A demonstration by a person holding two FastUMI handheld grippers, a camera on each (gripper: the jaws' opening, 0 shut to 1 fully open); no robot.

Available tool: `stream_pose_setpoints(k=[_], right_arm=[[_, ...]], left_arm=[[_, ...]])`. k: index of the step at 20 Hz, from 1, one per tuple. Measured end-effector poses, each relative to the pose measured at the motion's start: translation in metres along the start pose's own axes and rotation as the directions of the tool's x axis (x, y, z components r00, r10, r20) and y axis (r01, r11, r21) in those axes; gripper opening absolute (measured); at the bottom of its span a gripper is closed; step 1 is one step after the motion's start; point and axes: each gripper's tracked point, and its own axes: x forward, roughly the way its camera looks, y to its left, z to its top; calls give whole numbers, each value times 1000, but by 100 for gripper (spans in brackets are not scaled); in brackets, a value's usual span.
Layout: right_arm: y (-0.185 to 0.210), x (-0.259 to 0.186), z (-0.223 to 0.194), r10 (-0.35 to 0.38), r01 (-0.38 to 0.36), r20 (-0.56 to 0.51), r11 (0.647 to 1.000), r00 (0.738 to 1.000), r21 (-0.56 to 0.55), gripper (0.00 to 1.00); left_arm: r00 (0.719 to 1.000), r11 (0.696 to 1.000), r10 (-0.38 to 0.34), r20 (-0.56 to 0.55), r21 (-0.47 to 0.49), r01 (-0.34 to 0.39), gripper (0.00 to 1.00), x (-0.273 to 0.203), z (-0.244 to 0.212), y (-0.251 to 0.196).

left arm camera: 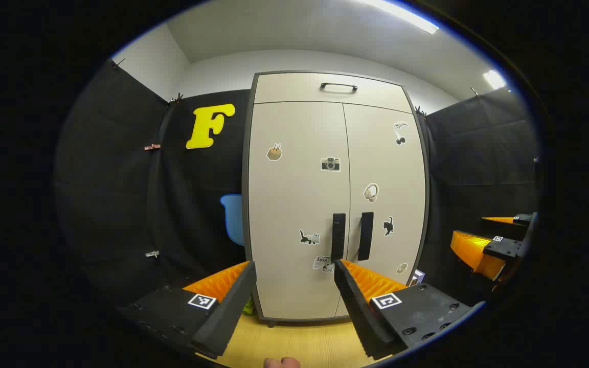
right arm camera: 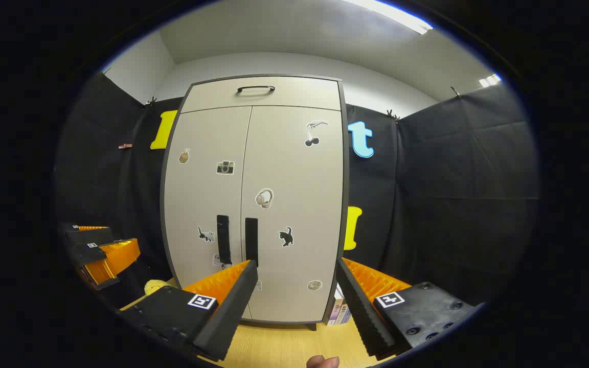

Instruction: Open the right door of the double-door shoe cabinet with the right hand, and open the left door with the left hand.

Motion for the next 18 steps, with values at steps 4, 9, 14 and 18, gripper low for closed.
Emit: stream_pose_setpoints(k=[4,9,14,18], right_arm=[[2,1,-1,3,-3,-3,1000,1000,3,97],[5,2,-1,9,-9,-4,1000,1000,7,97],[8,1,-4,16,-16,-8,1000,1000,5,97],[13,3,-2,23,-23,4,1000,1000,10,97]], left_arm=[[1000,1000,6,4,-8,-6,95,-3,0,9],[1000,1000,10,1,-9,-10,94,-2,-1,13],[1000,1000,9,0,-1,-9,95,-2,-1,16],[1000,1000,5,-4,-1,-5,94,-1,-3,16]])
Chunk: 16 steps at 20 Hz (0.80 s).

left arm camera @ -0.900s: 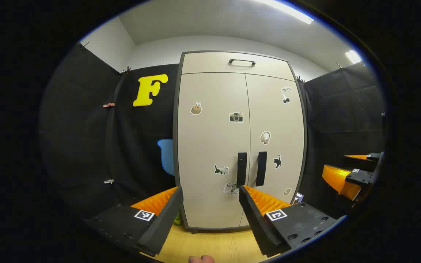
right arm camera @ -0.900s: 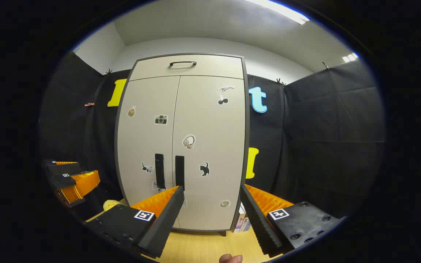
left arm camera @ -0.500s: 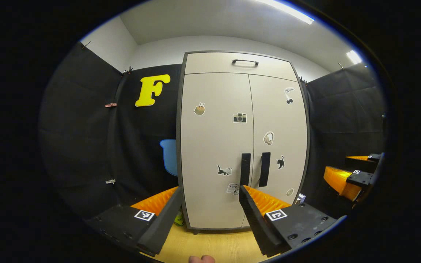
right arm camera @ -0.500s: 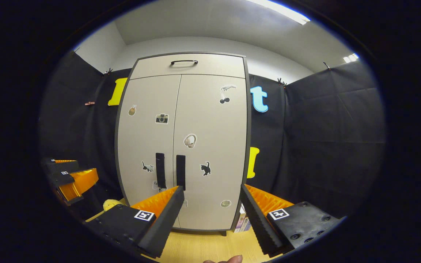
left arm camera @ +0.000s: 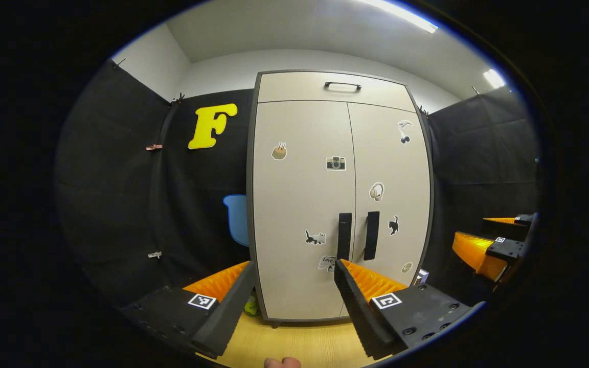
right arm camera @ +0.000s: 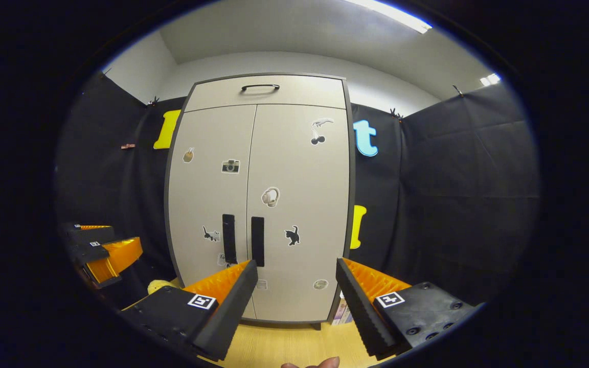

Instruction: Open the right door of the double-door shoe cabinet with the right hand, and open the left door with the left hand.

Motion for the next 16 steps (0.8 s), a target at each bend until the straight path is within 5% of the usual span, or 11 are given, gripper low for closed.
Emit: stream_pose_setpoints(k=[16], right_arm=[[69,156,-39,43,-40,-46,998,998,46,97]], left_arm=[[1000,1000,-11,-26,-4,11,95,13,-22,36]])
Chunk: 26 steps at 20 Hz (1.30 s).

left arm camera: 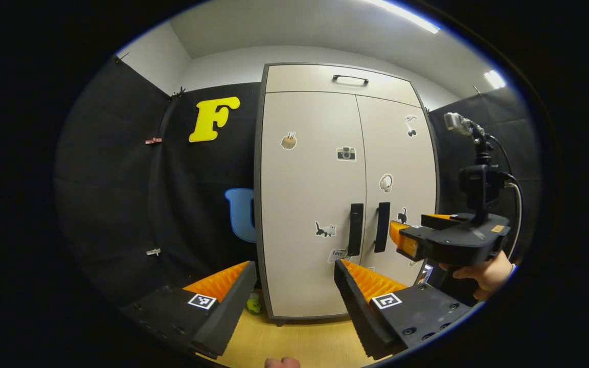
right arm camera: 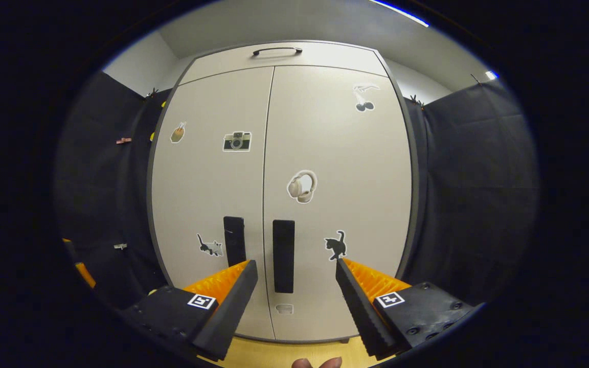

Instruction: Open the right door of the double-door shoe cabinet with the right hand, and open the left door with the left hand.

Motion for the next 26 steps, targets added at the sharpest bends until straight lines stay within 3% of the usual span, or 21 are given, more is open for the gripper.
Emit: stream_pose_setpoints(k=[9,11,12,13,15,18,20,26], right_arm=[[7,75,-41,-20,20,-57,1000,998,0,94],[10,83,-47,-22,22,-66,1000,998,7,83],[12,83,-49,-23,23,-73,1000,997,12,68],[15,85,-47,-20,21,-50,1000,999,7,63],[15,85,-48,-40,39,-37,999,999,-33,39],[15,82,-49,-45,43,-47,998,998,-37,40],[14,82,-50,-54,53,-62,998,997,-19,30],[12,83,-50,-37,38,-90,999,995,3,17]], left_arm=[[999,999,36,-16,-12,-36,94,4,-12,35],[999,999,39,-16,-14,-39,95,4,-12,38],[999,999,41,-15,-15,-41,95,4,-14,39],[999,999,42,-16,-17,-42,95,4,-15,39],[999,999,38,-22,-23,-39,95,4,-16,38],[999,999,43,-21,-21,-43,95,0,-16,39],[998,998,53,-21,-33,-54,95,-3,-16,41],[998,998,61,-21,-27,-62,95,-20,-13,33]])
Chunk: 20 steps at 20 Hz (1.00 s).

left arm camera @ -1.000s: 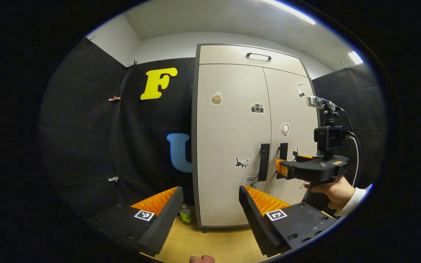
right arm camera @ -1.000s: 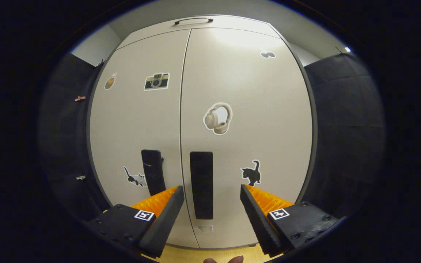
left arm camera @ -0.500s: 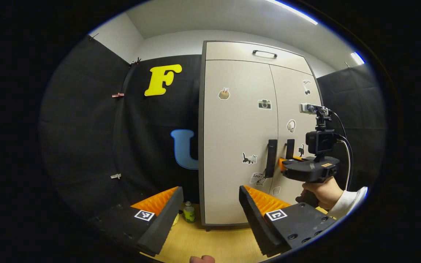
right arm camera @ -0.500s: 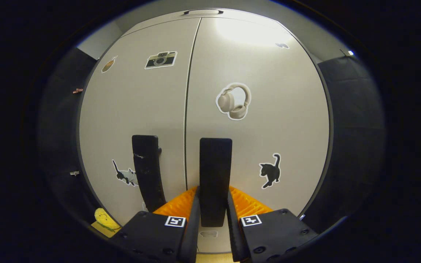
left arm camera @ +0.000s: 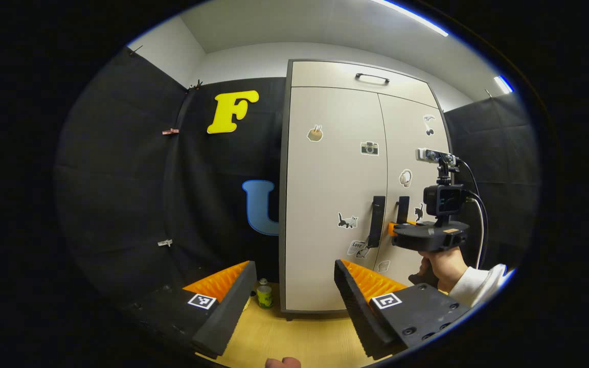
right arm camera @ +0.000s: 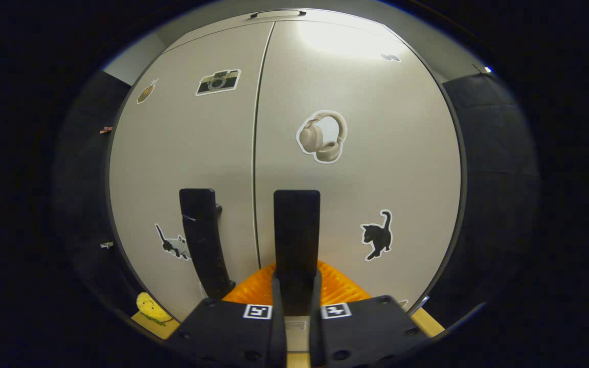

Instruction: Open the right door of the double-door shoe cabinet with the right hand, and open the left door with the left hand.

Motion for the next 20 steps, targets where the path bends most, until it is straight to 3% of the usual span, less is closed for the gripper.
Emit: stream_pose_setpoints(k=[8,12,20], right_arm=[[-10,-32,7,-9,9,13,999,1000,36,17],[-20,-48,8,41,-42,14,998,999,49,17],[-36,-62,11,78,-78,2,996,997,49,17]], left_arm=[[999,999,42,21,5,-42,95,-29,10,1],[998,998,57,20,-8,-57,95,-41,9,-4],[1000,1000,-7,28,13,7,95,-37,10,-60]])
